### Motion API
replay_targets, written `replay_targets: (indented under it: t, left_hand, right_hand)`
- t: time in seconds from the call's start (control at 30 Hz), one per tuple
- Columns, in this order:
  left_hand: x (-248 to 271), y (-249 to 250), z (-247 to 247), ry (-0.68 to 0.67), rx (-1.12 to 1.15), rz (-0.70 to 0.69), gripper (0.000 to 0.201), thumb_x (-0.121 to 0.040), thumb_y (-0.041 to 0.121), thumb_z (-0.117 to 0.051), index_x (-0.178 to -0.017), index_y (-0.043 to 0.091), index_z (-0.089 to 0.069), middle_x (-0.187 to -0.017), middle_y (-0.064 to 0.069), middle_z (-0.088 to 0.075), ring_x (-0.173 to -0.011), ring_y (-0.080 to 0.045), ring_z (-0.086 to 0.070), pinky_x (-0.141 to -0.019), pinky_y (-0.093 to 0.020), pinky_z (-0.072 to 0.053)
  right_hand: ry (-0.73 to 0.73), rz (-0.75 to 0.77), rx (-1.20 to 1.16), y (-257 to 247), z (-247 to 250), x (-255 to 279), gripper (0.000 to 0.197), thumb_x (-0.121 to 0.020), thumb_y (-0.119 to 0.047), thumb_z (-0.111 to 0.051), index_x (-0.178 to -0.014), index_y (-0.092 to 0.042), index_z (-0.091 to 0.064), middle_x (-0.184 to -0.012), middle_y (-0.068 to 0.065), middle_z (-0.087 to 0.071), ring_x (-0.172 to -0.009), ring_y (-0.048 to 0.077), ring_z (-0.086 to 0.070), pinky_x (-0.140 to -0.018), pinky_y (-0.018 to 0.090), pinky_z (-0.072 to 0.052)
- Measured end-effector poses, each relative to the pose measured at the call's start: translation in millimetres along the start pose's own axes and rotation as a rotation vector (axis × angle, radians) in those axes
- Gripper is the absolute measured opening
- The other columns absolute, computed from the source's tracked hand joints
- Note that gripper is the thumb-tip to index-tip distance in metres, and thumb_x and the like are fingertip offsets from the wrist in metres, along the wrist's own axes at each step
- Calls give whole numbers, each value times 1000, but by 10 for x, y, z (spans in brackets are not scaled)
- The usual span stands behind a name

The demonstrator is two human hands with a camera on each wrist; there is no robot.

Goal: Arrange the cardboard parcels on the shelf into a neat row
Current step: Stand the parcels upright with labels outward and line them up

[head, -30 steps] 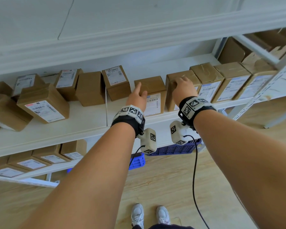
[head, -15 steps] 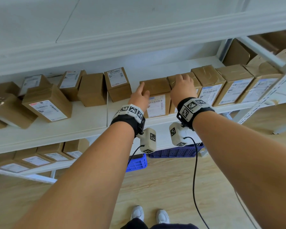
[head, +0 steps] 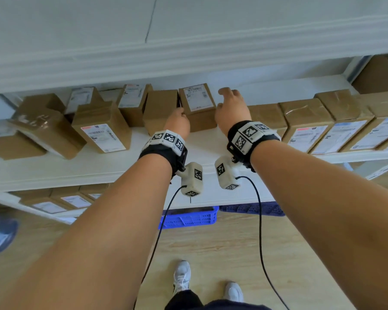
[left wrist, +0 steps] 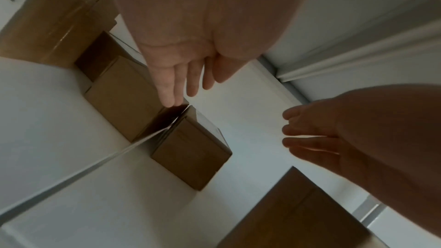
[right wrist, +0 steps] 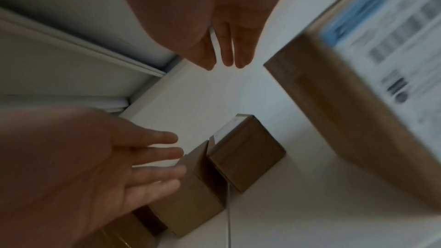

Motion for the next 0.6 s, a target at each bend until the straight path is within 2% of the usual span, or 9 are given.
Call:
replay_targets:
  t: [0.13, 0.23, 0.33, 0.53, 0.6]
  left_hand:
    - [-262, -85, 117, -56, -24, -15, 45, -104, 14, -27, -149, 15, -35, -149, -8, -41, -128, -26, -47, -88, -23, -36]
    - [-433, -99, 127, -137, -77, -48, 45, -104, 12, -28, -148, 11, -36, -152, -8, -38, -135, -26, -41, -101, -26, -35]
    - [-586, -119, 74, -225, -107, -53, 47, -104, 12, -30, -150, 10, -31, -155, -9, -33, -139, -27, -36, -107, -29, -32]
    - [-798, -190, -24, -392, -207, -14, 48, -99, 6, -34, -147, 7, -35, -143, -24, -44, -125, -39, -49, -97, -42, -44]
    - [-834, -211, -34, -408, -208, -17, 48, -100, 6, -34, -148, 5, -32, -145, -21, -42, -125, -37, -49, -98, -41, -43]
  right_hand:
    - [-67, -83, 25, -93, -335, -166, 51, -90, 0, -38, -139, -12, -40, -138, 13, -41, -118, 32, -51, -95, 41, -48]
    - [-94, -183, 33, -68, -525, -295, 50, -90, -2, -37, -140, -11, -38, -138, 14, -39, -118, 33, -52, -97, 41, -48]
    - [-113, -270, 52, -31, -665, -435, 50, -90, -4, -40, -139, -11, -36, -138, 15, -39, -120, 35, -49, -100, 44, -46]
    - [-141, -350, 24, -45, -847, -612, 52, -91, -8, -44, -142, -12, -31, -139, 15, -39, -125, 35, -45, -104, 44, -42]
    - [-129, -365, 12, -37, -879, -622, 52, -92, -9, -46, -142, -12, -31, -137, 15, -40, -122, 35, -48, -102, 42, -44]
Point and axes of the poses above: each hand's wrist, its own x-axis away from the middle knuckle, its own z-axis out of the back of the hand, y = z × x, the point moved 2 cm from there along -x, towards the middle knuckle
